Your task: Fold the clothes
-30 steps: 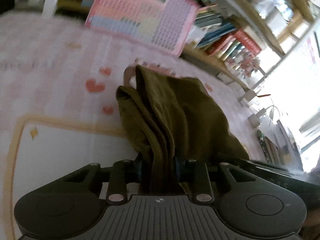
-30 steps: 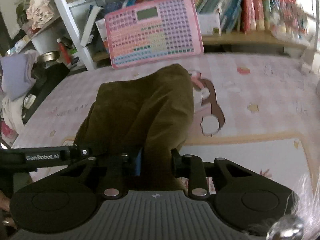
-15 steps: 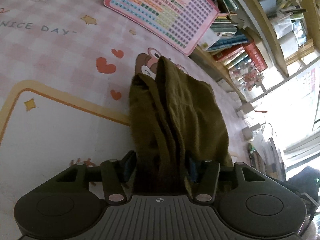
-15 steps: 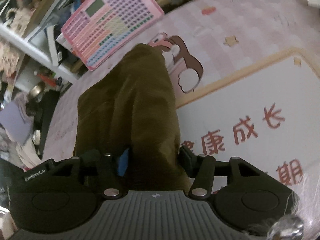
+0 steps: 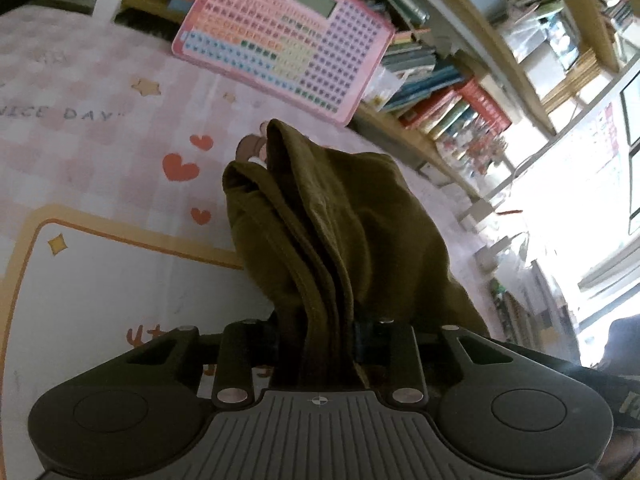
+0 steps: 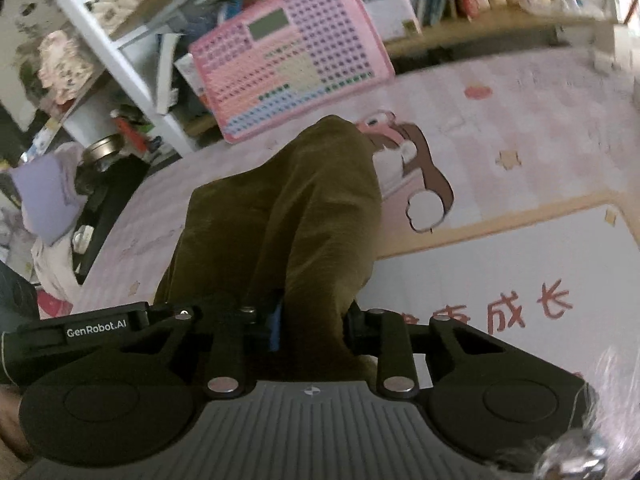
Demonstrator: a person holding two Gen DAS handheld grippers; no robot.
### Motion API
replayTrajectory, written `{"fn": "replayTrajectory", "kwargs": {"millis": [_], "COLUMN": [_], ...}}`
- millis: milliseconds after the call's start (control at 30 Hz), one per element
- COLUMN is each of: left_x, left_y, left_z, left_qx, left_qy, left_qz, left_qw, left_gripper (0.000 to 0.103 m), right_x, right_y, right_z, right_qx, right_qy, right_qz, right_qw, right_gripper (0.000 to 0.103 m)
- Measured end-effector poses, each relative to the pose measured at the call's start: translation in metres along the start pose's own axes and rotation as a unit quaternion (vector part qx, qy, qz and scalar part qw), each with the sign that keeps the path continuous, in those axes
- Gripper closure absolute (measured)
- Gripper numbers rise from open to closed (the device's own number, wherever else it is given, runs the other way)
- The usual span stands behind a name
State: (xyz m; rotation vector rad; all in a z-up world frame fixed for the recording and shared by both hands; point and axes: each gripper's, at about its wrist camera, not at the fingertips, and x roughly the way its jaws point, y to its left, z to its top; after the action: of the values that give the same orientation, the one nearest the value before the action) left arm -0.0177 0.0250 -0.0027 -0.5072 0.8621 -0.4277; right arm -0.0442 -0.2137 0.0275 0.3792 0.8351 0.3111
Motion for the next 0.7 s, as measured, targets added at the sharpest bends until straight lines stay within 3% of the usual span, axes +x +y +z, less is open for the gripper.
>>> {"fn": "replayTrajectory", "kwargs": {"millis": [400, 700], "left_x": [-0.012, -0.004], "left_y": [-0.035, -0.073], "left_z": [-0.011, -0.014], "left_qx": [0.024, 0.020], "left_qy": [-0.025, -0.039], "left_qz": [0.024, 0.050], "left_qw": [0.9991, 0.9978], "left_gripper": [0.074, 0.075], "right_x": [-0.023, -0.035], "right_y": [-0.003, -0.036], "right_z": [0.000, 0.015], "right_qx": [-0.034, -0.044], "right_qy": [-0.010, -0.002], "right_qz": [0.018, 0.055], "right_qw": [0.999, 0.998], "right_gripper": [0.077, 0.077]}}
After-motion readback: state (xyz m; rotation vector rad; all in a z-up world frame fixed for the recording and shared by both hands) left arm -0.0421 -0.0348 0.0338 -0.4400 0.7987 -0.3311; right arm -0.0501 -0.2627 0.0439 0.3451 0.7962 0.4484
